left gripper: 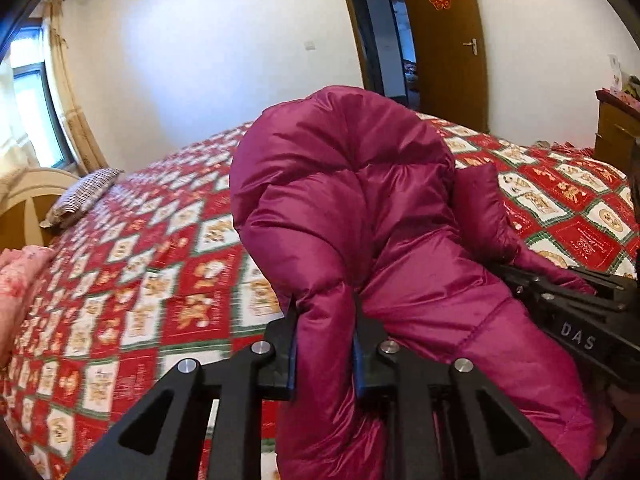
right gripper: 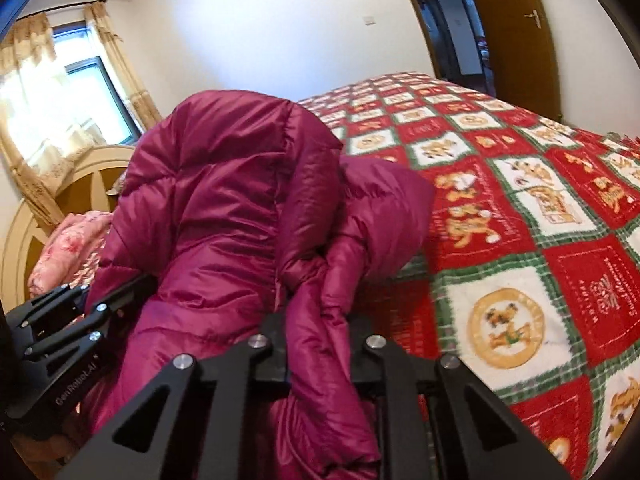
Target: Fold large clothes
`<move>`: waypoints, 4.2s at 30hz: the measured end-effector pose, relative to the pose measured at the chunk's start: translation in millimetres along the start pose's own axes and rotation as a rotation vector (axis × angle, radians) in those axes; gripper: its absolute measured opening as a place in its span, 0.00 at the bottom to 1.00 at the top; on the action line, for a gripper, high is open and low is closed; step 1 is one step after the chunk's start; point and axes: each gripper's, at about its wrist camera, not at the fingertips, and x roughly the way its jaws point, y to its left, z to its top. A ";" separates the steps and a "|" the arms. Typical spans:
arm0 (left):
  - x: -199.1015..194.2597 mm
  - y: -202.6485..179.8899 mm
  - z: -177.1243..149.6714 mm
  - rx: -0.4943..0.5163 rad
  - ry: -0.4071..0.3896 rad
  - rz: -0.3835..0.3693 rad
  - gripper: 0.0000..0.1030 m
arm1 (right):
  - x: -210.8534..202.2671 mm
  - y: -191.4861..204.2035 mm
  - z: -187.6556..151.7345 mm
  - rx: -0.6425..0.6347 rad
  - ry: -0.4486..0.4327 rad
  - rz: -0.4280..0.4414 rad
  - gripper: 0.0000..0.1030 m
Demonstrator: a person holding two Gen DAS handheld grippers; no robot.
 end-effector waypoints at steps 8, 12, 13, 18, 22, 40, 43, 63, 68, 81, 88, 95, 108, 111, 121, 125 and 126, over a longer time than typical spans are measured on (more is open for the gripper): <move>-23.8 38.8 -9.6 -0.078 -0.014 0.040 0.19 | -2.6 42.5 8.3 -0.079 -0.024 0.059 0.17; -31.9 61.7 -14.1 -0.120 -0.019 0.063 0.19 | 2.4 63.0 13.2 -0.115 -0.026 0.086 0.17; -33.1 66.1 -15.0 -0.127 -0.019 0.068 0.19 | 4.8 68.8 14.6 -0.125 -0.024 0.093 0.17; -38.3 88.7 -23.8 -0.163 -0.016 0.101 0.18 | 15.7 93.4 18.1 -0.174 -0.017 0.113 0.17; -40.1 104.8 -30.9 -0.187 -0.010 0.120 0.18 | 25.1 105.9 18.3 -0.203 -0.006 0.124 0.17; -43.8 156.9 -61.3 -0.274 0.020 0.182 0.18 | 50.7 160.0 11.1 -0.301 0.043 0.171 0.17; -43.1 162.7 -65.5 -0.285 0.026 0.187 0.18 | 56.0 164.6 9.1 -0.315 0.055 0.173 0.17; -33.9 191.1 -95.5 -0.329 0.068 0.206 0.18 | 80.8 193.1 -6.0 -0.363 0.125 0.177 0.17; -28.4 190.8 -100.4 -0.330 0.087 0.218 0.24 | 89.5 193.0 -9.6 -0.363 0.152 0.169 0.17; -19.5 202.1 -119.9 -0.385 0.101 0.313 0.77 | 101.6 183.7 -17.5 -0.316 0.188 0.153 0.30; -16.0 210.3 -129.9 -0.430 0.094 0.292 0.82 | 104.5 180.3 -20.2 -0.303 0.186 0.143 0.37; -11.9 217.5 -136.8 -0.466 0.073 0.275 0.89 | 106.9 174.0 -21.5 -0.279 0.182 0.147 0.41; -4.4 222.1 -141.5 -0.501 0.068 0.267 0.91 | 112.5 173.4 -23.2 -0.275 0.191 0.136 0.45; -3.2 223.3 -141.7 -0.504 0.070 0.263 0.91 | 112.7 174.2 -23.4 -0.279 0.191 0.130 0.45; -7.7 226.4 -137.2 -0.501 0.079 0.280 0.91 | 112.0 178.5 -21.2 -0.303 0.180 0.098 0.50; -48.1 224.1 -122.4 -0.485 0.057 0.314 0.91 | 75.7 184.4 -9.1 -0.339 0.123 0.076 0.54; -62.2 222.8 -118.5 -0.481 0.036 0.318 0.91 | 60.5 185.4 -5.5 -0.349 0.094 0.066 0.59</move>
